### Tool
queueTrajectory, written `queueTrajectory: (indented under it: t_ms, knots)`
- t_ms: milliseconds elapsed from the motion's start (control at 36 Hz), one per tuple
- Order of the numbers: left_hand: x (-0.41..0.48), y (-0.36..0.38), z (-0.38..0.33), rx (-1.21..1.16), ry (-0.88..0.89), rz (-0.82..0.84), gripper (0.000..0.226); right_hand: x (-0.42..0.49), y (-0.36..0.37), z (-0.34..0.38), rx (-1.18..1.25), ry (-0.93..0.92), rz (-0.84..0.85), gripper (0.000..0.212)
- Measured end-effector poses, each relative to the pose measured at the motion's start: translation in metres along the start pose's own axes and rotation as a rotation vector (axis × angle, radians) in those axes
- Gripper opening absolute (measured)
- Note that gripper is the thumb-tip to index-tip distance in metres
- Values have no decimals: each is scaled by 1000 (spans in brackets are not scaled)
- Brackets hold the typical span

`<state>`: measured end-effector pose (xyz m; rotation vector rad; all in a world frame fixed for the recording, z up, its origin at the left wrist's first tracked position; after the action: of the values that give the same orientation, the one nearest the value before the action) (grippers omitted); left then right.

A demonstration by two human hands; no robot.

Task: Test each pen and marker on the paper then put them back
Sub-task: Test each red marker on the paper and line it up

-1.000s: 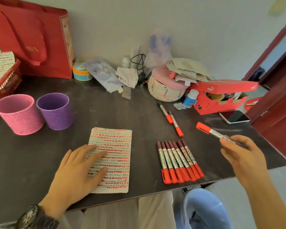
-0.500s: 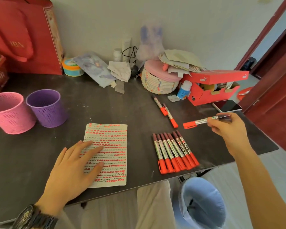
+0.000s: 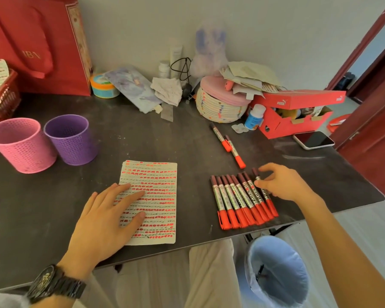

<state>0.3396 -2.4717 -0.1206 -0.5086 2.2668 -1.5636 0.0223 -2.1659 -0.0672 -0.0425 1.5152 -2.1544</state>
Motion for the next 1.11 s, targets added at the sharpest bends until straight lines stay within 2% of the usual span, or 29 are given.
queueTrajectory:
  t_ms: [194, 306, 417, 472, 583, 667, 722, 861, 944, 1000, 1056, 1111]
  knots:
    - [0, 4, 3, -2, 5, -29, 69, 2, 11, -9, 7, 8, 1, 23]
    - [1, 6, 4, -4, 8, -48, 69, 7, 9, -8, -68, 10, -76, 21]
    - [2, 7, 6, -32, 7, -53, 60, 21, 8, 12, -45, 10, -147, 24]
    - [2, 8, 6, -37, 6, -63, 62, 32, 9, 26, -29, 4, -171, 32]
    - [1, 9, 6, -36, 11, -80, 64, 54, 15, 50, -73, -1, -142, 52]
    - [0, 9, 6, -53, 17, -86, 62, 68, 18, 60, -133, 13, -123, 59]
    - [0, 8, 5, -57, 20, -89, 62, 75, 19, 64, -165, 17, -132, 54]
    - [-2, 5, 2, -40, 15, -105, 59, 85, 23, 62, -163, 48, -156, 22]
    - [-3, 4, 2, -49, 7, -116, 58, 83, 22, 59, -32, 57, -192, 23]
    - [-3, 4, 1, -54, -1, -125, 58, 74, 21, 61, 153, 40, -261, 26]
    - [-2, 4, 1, -56, -7, -129, 59, 54, 25, 71, 523, 11, -268, 26]
    - [-1, 5, 1, -62, -10, -132, 60, 23, 31, 87, 898, -43, -198, 12]
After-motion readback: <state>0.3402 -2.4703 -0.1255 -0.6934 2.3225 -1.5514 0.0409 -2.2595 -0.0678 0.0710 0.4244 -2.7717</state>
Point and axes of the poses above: each hand's wrist, its own x-axis towards the middle knuckle, its own y-axis out of the palm, z = x × y, the point moved 3 cm from there along x, towards the middle knuckle, and after that the axes turned 1 degree about -y, right-handed, at the moved point
